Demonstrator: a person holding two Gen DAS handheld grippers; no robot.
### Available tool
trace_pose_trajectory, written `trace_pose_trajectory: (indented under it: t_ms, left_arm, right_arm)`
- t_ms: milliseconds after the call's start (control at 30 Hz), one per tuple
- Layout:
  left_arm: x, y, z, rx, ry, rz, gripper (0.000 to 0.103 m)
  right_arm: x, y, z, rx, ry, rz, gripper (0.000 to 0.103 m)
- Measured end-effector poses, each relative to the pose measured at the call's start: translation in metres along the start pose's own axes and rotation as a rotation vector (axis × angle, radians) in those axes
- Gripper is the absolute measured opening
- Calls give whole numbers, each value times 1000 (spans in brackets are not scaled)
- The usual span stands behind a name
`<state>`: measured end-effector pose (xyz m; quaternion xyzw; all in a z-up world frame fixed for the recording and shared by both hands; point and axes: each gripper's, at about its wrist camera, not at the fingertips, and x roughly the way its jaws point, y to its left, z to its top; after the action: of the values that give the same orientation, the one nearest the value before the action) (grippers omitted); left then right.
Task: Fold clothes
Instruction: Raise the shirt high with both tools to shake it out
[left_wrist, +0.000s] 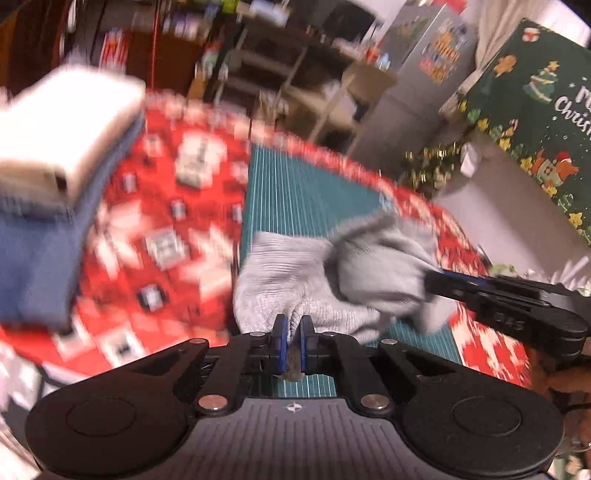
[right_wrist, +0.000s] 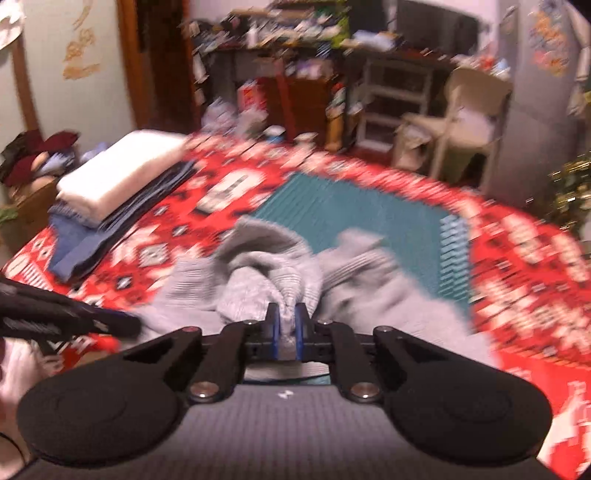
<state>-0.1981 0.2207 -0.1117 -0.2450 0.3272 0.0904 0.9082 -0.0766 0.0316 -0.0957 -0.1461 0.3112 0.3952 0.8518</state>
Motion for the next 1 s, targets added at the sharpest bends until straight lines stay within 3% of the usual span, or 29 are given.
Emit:
trace_pose_trajectory:
  t_ms: [233,533,700,1000]
  left_arm:
    - [-35,-30,54,126,-227,54,6]
    - [-92,-71,132,202,-432,-54,6]
    - [-132,-104,152,276,-541,-74,6]
    - [-198,-139,158,295,-658,-154,6]
  right_arm:
    - [-59,-37,34,-54,-157,-169,8]
    - [-153,-66,88,-72,-401,-284,8]
    - [-217,-73,105,-52,-530,-296,8]
    - [-341,-72,110,-38,-698,-302,8]
